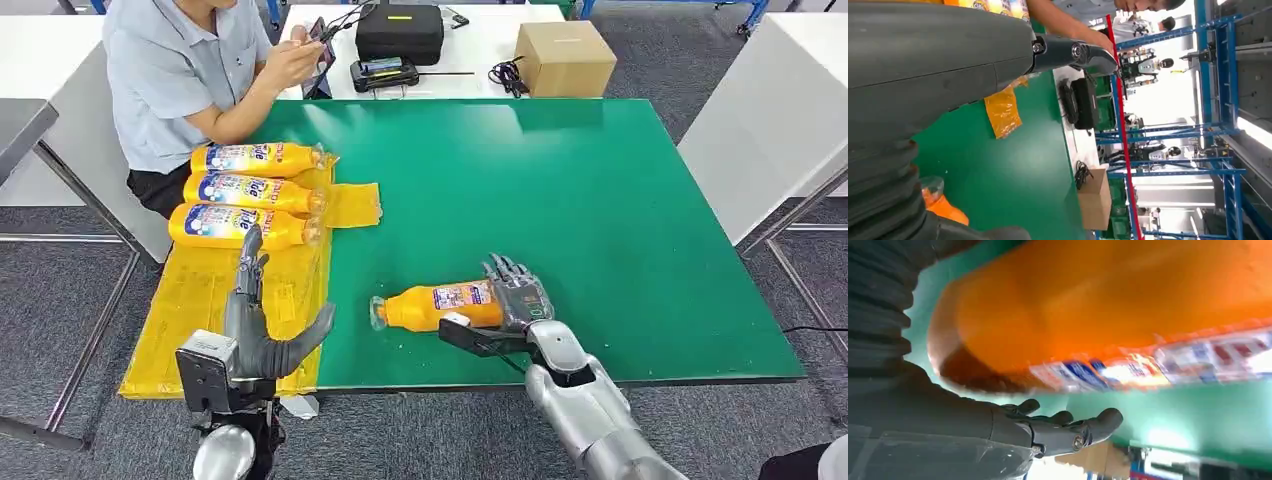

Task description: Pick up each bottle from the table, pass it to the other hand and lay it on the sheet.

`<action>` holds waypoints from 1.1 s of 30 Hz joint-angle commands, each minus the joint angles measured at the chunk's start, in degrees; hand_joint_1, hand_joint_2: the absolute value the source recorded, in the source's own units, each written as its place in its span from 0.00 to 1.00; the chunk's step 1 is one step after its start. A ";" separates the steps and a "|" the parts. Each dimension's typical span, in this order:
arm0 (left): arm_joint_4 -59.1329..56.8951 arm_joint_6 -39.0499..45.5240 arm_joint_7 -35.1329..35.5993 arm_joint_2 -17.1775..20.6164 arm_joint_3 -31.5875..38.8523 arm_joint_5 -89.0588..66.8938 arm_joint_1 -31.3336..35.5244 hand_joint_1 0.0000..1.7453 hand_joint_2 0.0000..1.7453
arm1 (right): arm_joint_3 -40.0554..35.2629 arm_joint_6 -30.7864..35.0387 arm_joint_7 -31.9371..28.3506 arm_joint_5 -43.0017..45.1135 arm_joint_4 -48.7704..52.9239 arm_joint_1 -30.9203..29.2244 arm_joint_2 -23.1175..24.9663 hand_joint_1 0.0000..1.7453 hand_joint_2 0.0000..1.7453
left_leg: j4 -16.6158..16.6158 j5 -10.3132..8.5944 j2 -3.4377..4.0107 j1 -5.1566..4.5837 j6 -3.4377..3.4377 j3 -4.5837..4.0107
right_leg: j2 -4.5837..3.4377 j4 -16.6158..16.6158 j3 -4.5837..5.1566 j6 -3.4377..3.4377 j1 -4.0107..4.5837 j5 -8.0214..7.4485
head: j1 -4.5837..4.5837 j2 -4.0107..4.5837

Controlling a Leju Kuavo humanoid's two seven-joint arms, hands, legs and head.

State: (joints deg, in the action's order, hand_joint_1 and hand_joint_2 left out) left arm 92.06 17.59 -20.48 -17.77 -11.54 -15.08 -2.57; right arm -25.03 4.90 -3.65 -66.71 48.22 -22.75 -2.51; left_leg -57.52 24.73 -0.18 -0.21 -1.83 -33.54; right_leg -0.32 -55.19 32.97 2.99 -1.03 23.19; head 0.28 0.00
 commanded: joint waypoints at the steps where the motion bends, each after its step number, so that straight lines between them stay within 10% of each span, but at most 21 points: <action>1: -6.23 -0.03 -0.25 2.38 -1.60 1.07 3.41 0.00 1.00 | -0.51 -1.43 -2.17 4.72 -14.28 -3.01 -2.05 1.00 1.00 | 0.09 -0.10 -0.24 0.06 0.11 0.13 | 0.29 0.12 -0.21 -0.13 0.07 -0.02 | 0.02 0.00; 5: -6.37 0.01 -0.25 2.40 -1.85 1.06 3.60 0.00 1.00 | -0.25 -0.82 -2.26 5.21 -14.54 -2.61 -2.02 0.86 1.00 | 0.08 -0.11 -0.25 0.03 0.05 0.27 | 0.25 0.13 -0.18 -0.11 0.05 -0.01 | 0.00 0.00; 13: -6.87 0.09 -0.25 2.62 -2.32 1.05 3.96 0.00 1.00 | 0.62 -0.38 -3.65 7.18 -14.04 -1.35 -2.24 0.88 1.00 | 0.08 -0.10 -0.29 0.03 -0.02 0.37 | 0.26 0.15 -0.50 -0.03 0.05 0.01 | 0.02 0.00; 21: -10.01 0.45 -1.81 0.33 -1.32 9.81 5.29 0.00 1.00 | 6.76 -8.27 -19.75 28.33 -3.10 3.44 -0.20 0.93 1.00 | 0.10 -0.11 -0.33 0.08 0.05 0.29 | 0.33 0.20 -0.44 -0.10 0.11 -0.01 | 0.00 0.00; 33: -26.19 -7.63 1.86 0.31 0.94 32.15 7.15 0.00 1.00 | 2.51 -9.27 -20.25 38.99 10.45 3.51 4.11 0.87 1.00 | 0.05 -0.07 0.04 0.03 0.07 -0.02 | -0.03 -0.02 -0.03 -0.04 0.02 -0.04 | 0.00 0.00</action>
State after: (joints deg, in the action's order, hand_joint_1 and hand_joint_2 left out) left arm 76.86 11.08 -18.64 -17.79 -12.48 14.88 2.08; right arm -20.61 -4.33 -24.30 -29.78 51.73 -20.07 -0.84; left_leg -57.52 24.62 -0.18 -0.16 -1.81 -33.63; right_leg -0.33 -55.21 32.98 3.04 -0.99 23.12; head 0.28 0.00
